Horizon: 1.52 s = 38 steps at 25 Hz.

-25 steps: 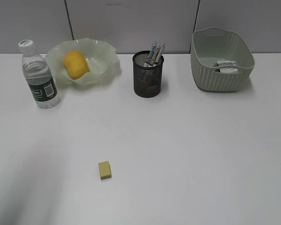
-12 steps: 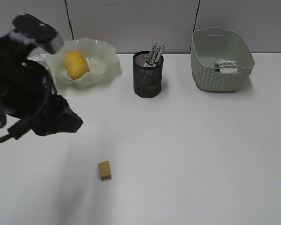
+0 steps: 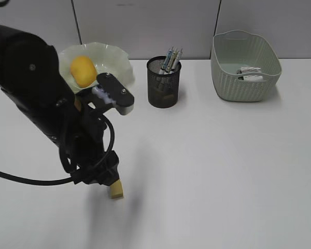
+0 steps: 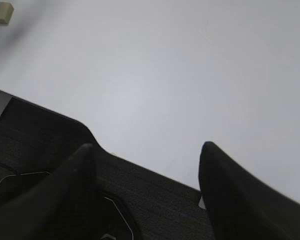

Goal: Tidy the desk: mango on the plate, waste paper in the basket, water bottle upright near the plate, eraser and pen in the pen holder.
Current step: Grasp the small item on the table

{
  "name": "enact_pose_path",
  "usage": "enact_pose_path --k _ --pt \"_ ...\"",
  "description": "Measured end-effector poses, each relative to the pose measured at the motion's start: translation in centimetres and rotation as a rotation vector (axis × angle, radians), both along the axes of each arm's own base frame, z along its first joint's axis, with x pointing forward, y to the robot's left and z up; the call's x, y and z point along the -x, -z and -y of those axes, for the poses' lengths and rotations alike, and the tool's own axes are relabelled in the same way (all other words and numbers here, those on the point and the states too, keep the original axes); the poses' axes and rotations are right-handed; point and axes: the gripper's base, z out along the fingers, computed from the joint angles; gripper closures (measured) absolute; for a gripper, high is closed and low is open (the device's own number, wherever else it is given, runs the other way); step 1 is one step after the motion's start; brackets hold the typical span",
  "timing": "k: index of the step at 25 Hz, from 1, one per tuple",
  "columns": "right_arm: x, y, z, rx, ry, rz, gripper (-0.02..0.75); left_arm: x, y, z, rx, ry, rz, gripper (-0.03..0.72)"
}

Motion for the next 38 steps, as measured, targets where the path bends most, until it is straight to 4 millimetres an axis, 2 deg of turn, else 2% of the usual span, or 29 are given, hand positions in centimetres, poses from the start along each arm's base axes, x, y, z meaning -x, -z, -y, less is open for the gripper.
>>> enact_pose_path --k 12,20,26,33,38 --pt "0.0 0.0 0.0 0.000 0.000 0.000 0.228 -1.4 4.3 1.0 -0.097 0.061 -0.060 0.098" --pt "0.0 0.0 0.0 0.000 0.000 0.000 0.228 -1.4 4.8 2.1 -0.118 0.160 0.020 0.098" --pt "0.0 0.0 0.0 0.000 0.000 0.000 0.228 -1.5 6.1 2.2 -0.143 0.170 -0.002 0.098" --pt "0.0 0.0 0.0 0.000 0.000 0.000 0.228 -2.1 7.3 3.4 -0.163 0.183 -0.029 0.098" --pt "0.0 0.0 0.0 0.000 0.000 0.000 0.228 -2.2 7.6 3.6 -0.170 0.172 -0.044 0.098"
